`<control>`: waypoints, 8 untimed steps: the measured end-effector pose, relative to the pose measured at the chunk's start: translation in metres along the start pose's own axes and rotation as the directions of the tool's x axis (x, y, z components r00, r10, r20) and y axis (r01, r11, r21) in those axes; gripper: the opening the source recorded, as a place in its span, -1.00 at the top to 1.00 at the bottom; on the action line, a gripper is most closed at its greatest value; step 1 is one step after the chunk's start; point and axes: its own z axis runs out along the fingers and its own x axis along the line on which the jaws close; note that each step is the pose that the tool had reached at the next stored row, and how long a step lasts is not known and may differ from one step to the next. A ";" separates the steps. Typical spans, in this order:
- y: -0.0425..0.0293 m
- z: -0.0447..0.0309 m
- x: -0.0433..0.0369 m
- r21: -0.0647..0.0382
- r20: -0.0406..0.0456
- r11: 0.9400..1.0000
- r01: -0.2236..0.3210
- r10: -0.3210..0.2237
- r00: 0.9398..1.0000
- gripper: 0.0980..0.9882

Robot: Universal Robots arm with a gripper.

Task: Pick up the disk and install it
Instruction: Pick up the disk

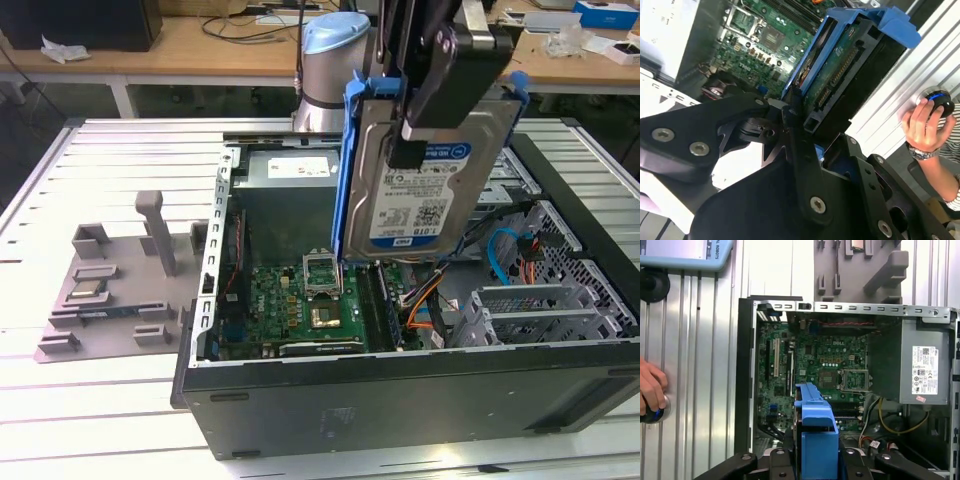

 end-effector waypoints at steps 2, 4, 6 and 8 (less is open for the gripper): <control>0.0001 0.0000 0.0076 0.000 0.000 1.000 0.000 0.000 1.000 0.39; 0.0002 0.0001 0.0130 0.000 0.000 1.000 0.000 0.000 1.000 0.39; -0.0011 0.0003 0.0213 -0.001 0.000 1.000 0.000 0.000 1.000 0.39; -0.0052 0.0006 0.0257 -0.002 0.000 1.000 -0.001 0.001 1.000 0.39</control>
